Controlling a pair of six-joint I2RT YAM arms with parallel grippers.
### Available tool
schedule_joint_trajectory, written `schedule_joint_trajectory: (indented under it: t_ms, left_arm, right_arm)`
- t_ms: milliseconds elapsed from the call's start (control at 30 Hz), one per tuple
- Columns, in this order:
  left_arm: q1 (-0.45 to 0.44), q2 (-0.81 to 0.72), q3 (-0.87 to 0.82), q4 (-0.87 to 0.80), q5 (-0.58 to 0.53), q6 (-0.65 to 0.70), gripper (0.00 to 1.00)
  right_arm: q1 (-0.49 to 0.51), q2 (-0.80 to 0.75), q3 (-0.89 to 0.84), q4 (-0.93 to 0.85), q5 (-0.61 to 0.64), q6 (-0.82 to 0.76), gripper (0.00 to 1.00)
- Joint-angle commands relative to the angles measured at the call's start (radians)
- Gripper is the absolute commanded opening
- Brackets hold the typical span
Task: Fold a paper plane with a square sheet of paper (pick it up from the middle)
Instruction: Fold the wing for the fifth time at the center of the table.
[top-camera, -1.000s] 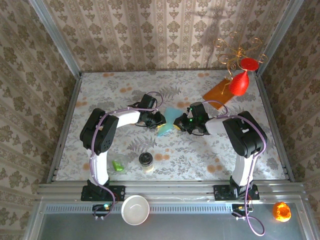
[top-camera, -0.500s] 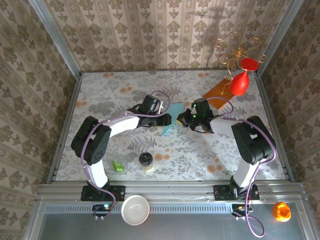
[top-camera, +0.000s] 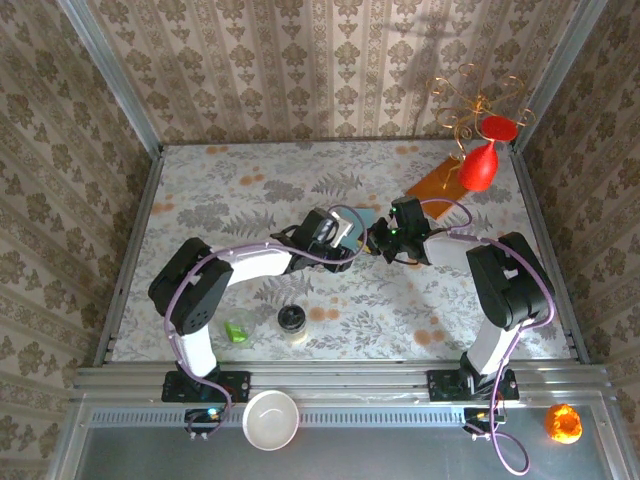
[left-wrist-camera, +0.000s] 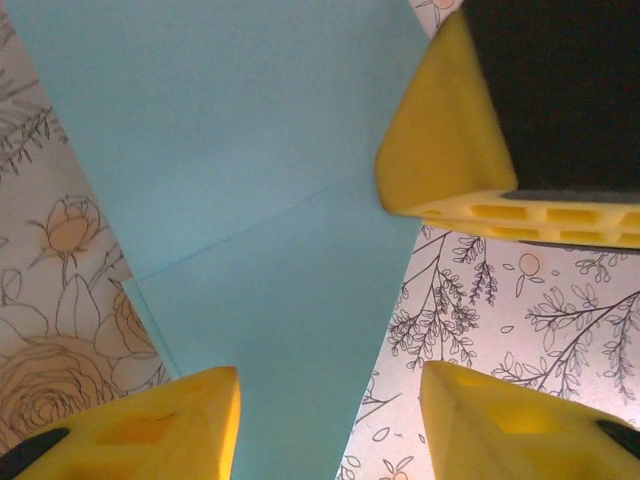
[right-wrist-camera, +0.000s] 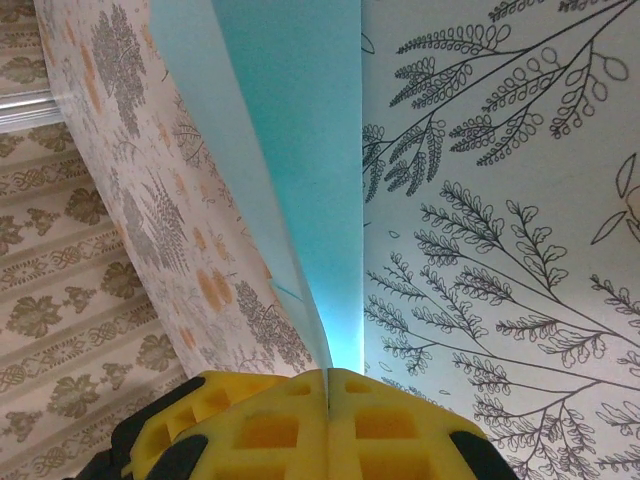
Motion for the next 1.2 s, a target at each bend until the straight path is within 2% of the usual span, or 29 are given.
schedule_joint_trajectory:
  t_ms: [0,100,300,600,833,900,1033,1100,1167]
  left_arm:
    - [-0.028,-0.005,-0.014,0.039,-0.093,0.097,0.46]
    - [-0.058,0.018,-0.011,0.053,-0.161,0.133,0.43]
    - [-0.077,0.034,-0.021,0.091,-0.217,0.16,0.4]
    - [-0.08,0.066,-0.038,0.139,-0.227,0.179,0.36]
    - [-0.08,0.07,-0.049,0.156,-0.239,0.18,0.26]
    - [-0.079,0.07,-0.052,0.157,-0.237,0.179,0.23]
    - [-0.08,0.07,-0.06,0.159,-0.215,0.178,0.18]
    - [-0.079,0.068,-0.06,0.154,-0.195,0.179,0.16]
    - [-0.075,0.068,-0.061,0.151,-0.169,0.177,0.15]
  right_arm:
    - [-0.007,-0.013,0.026,-0.02,-0.038,0.032,0.01]
    - [-0.008,-0.009,0.027,-0.019,-0.046,0.036,0.01]
    - [-0.012,-0.004,0.024,-0.02,-0.052,0.042,0.01]
    - [-0.015,0.007,0.027,-0.01,-0.075,0.061,0.02]
    - [-0.018,0.012,0.032,-0.023,-0.081,0.062,0.06]
    - [-0.019,0.009,0.035,-0.037,-0.08,0.054,0.15]
    - [-0.041,-0.019,0.044,-0.1,-0.058,0.002,0.47]
    - [-0.062,-0.037,0.052,-0.138,-0.047,-0.042,0.56]
    - [-0.082,-0.06,0.06,-0.183,-0.024,-0.089,0.61]
